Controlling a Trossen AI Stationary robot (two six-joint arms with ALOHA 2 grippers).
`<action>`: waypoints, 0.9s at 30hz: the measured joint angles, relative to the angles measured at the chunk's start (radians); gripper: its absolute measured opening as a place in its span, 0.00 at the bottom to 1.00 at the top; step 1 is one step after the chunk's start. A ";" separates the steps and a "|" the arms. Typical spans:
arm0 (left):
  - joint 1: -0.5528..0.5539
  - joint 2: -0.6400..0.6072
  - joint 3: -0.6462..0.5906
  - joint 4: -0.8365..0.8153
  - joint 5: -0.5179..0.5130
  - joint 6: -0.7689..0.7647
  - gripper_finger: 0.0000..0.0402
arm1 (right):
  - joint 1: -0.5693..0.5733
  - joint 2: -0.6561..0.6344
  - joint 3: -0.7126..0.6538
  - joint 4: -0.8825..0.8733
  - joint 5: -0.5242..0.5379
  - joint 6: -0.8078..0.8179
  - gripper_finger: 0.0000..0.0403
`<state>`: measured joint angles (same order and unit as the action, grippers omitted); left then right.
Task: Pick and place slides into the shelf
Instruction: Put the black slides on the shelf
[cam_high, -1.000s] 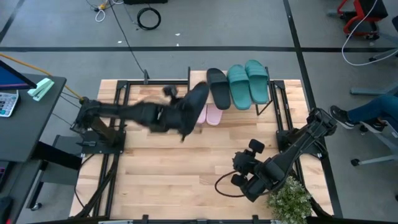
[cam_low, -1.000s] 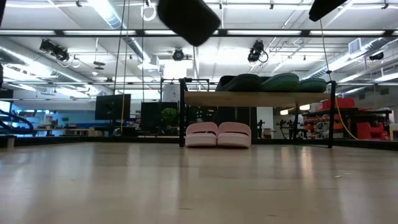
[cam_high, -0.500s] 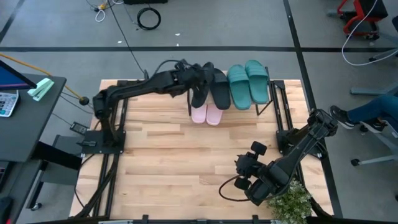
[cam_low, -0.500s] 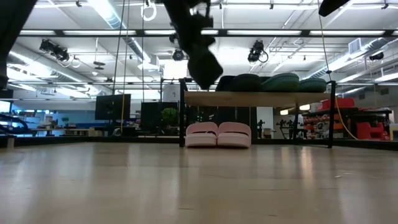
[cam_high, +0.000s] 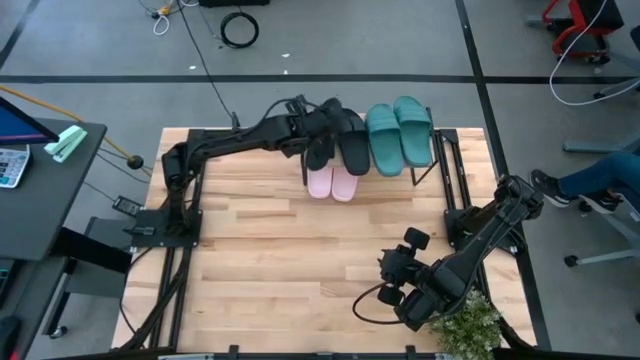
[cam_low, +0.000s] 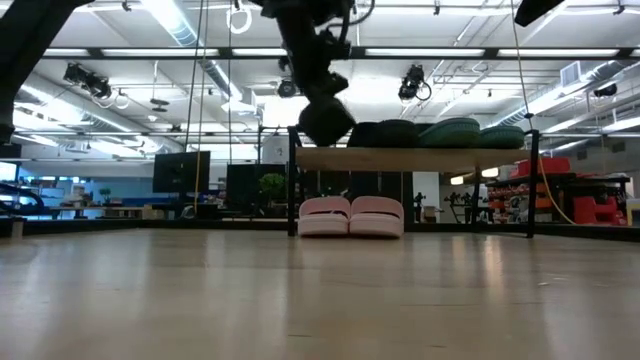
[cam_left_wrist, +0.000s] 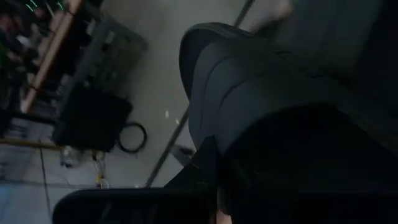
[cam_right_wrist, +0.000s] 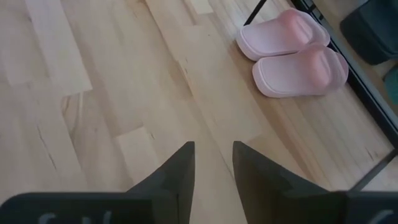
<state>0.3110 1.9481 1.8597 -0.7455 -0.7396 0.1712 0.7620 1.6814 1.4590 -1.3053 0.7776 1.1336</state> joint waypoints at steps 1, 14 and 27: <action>-0.004 -0.002 0.019 0.006 -0.001 0.018 0.03 | 0.000 0.000 0.000 0.000 0.000 0.000 0.28; -0.016 -0.006 0.085 -0.209 -0.069 0.012 0.04 | 0.000 0.000 0.000 0.000 0.000 0.026 0.28; -0.024 0.033 0.087 -0.236 -0.083 0.017 0.03 | 0.000 0.000 0.000 0.002 0.000 0.026 0.28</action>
<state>0.2871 1.9814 1.9471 -0.9819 -0.8222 0.1887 0.7624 1.6814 1.4590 -1.3035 0.7778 1.1595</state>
